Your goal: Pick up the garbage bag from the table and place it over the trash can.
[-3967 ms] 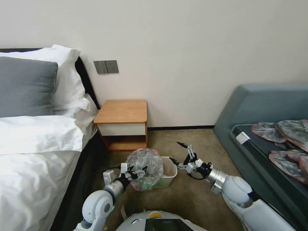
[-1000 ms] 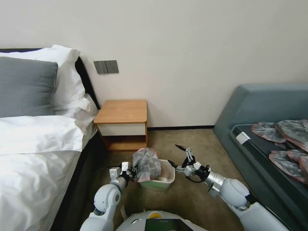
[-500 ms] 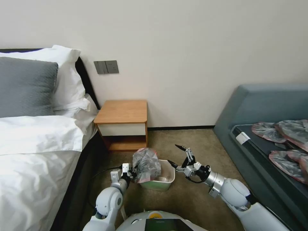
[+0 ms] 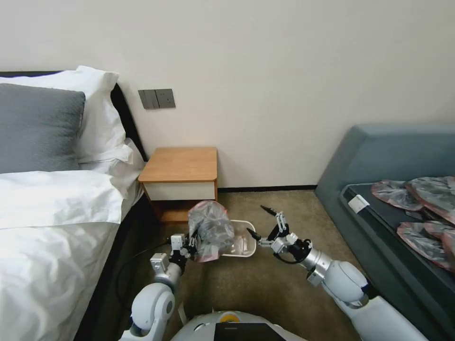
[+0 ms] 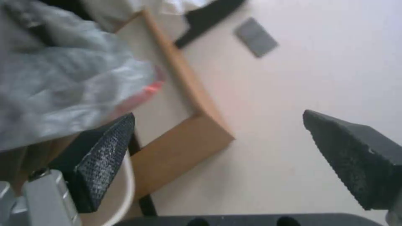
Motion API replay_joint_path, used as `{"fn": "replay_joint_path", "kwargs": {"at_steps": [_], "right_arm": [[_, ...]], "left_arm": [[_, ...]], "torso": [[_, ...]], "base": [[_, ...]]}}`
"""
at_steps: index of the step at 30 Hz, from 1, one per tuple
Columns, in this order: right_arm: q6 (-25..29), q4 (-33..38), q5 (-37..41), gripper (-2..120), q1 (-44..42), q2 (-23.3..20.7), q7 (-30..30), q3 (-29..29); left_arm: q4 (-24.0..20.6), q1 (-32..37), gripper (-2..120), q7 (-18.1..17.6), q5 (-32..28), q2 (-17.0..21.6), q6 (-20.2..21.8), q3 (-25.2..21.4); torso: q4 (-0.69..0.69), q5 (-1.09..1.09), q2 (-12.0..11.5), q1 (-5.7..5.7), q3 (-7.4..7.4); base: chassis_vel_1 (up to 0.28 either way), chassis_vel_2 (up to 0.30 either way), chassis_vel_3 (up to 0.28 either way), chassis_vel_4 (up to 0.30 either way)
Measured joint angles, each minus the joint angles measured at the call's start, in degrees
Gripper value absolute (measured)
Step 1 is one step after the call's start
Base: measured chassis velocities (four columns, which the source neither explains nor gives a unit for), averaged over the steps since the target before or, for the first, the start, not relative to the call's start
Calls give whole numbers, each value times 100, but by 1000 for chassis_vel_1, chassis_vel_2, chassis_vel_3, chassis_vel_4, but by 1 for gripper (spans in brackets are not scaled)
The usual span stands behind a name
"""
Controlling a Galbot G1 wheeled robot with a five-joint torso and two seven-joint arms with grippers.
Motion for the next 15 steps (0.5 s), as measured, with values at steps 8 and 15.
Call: {"fn": "replay_joint_path", "kwargs": {"at_steps": [8,15], "right_arm": [[-1702,1080,2997,100,183,22,657,-515],[-2636,1619,5034,100,362,-69,935,-815]], "left_arm": [[348,136,9,268,343,93,-1447,-137],[476,91,9,372,340,90,-1821,-95]], "torso": [[1,-1,0,0,0],[1,1,0,0,0]], "base": [[0,0,0,0],[0,0,0,0]]}}
